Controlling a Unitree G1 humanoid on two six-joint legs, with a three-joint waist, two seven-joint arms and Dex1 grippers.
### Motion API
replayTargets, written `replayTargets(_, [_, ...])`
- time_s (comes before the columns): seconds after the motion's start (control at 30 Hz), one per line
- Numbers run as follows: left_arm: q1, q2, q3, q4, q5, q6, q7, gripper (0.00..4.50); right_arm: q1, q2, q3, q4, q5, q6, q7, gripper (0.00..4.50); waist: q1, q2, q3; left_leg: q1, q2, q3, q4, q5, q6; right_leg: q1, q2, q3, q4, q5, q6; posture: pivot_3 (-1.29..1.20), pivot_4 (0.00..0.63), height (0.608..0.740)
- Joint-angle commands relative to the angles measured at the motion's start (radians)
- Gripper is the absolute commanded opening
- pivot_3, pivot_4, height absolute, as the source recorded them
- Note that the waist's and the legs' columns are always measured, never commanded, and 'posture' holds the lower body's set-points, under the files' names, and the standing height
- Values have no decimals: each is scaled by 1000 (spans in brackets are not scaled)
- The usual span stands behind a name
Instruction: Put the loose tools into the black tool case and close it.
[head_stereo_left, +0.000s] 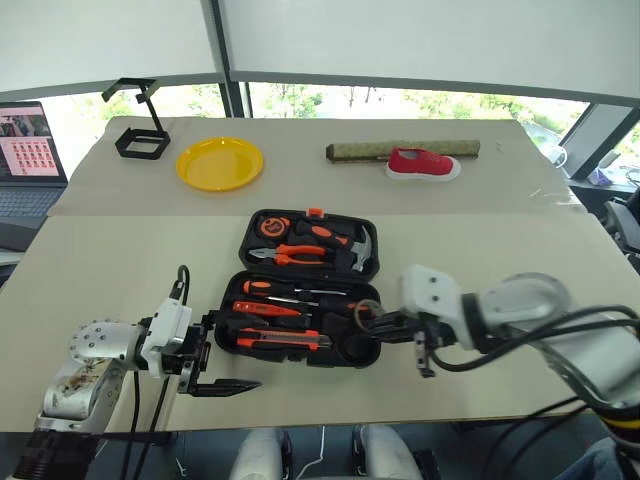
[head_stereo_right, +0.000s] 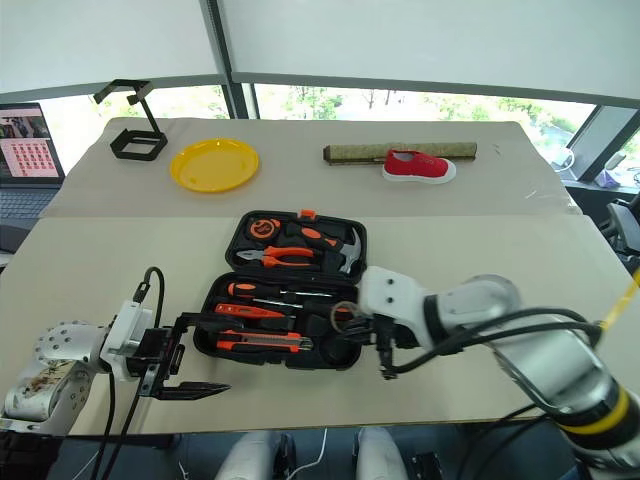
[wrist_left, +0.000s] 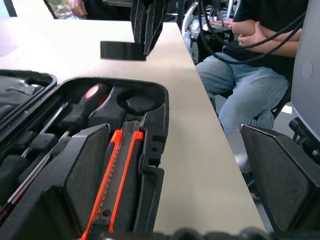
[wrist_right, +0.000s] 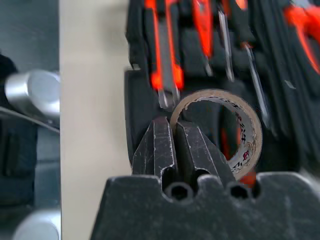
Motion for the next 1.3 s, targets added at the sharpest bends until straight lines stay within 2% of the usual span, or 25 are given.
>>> replayTargets(0.03, [30,19,40,-45,-11,-8,19,4500,-48,-10,90,17,-42,59,20,19,3,0,0,0,0,0,0,0,0,0,0,0,0,0,0,0,150,740])
replayTargets(0.27, [106,38,104,-54,-14,-22,40,4500,-96,-42,193,29,-81,139,51,19,3,0,0,0,0,0,0,0,0,0,-1,0,1,0,0,0,150,740])
replayTargets(0.47, [118,45,127,-41,-32,24,72,4500,-124,0,237,85,-121,135,30,19,6,0,0,0,0,0,0,0,0,0,-2,-1,0,0,0,0,150,740])
replayTargets(0.6, [85,42,176,3,-39,39,121,4500,-157,0,224,98,-117,122,67,1314,6,0,0,0,0,0,0,0,0,0,-1,-1,1,0,0,0,150,740])
replayTargets(0.63, [83,42,182,5,-45,57,132,4500,-161,-9,218,94,-102,113,94,1571,6,0,0,0,0,0,0,0,0,0,-1,-2,1,0,0,0,150,740])
replayTargets(0.7, [77,44,195,12,-52,89,160,4500,-163,-40,197,77,-59,99,167,2365,6,0,0,0,-1,0,0,0,0,0,-1,-1,1,0,0,0,150,740])
replayTargets(0.77, [50,37,209,37,-17,125,261,4500,-147,-56,108,70,43,75,260,3039,7,0,0,0,-1,0,0,0,0,0,-2,-2,0,0,0,0,150,740])
replayTargets(0.8, [30,41,204,59,32,141,330,4500,-131,-49,35,79,110,79,282,3039,7,0,0,0,-1,-1,0,-1,1,0,-1,-2,0,0,1,0,150,740])
replayTargets(0.87, [-6,33,205,89,40,177,392,4500,-95,-49,-62,110,160,66,287,3039,6,-1,0,0,0,-1,0,-1,0,0,-1,-2,0,0,0,0,150,740])
replayTargets(1.0, [-74,9,211,155,52,187,463,4500,2,-65,-178,216,117,-64,264,3039,6,-1,0,0,0,-1,0,-1,0,1,-1,-2,0,1,1,0,150,740])
replayTargets(1.03, [-101,3,206,186,72,187,497,4236,21,-49,-207,267,93,-99,227,3085,6,-2,0,0,0,-1,0,-1,0,1,-1,-2,0,1,1,0,150,740])
replayTargets(1.13, [-198,-22,163,291,158,172,593,3362,50,7,-216,417,-53,-261,102,2321,7,-3,0,2,-1,0,1,-1,0,3,0,-2,1,1,1,0,150,740])
replayTargets(1.3, [-315,-67,66,403,270,156,653,1364,43,70,-142,570,-249,-414,-6,595,6,-3,0,0,-3,1,1,1,-2,0,0,-1,2,3,1,0,150,740])
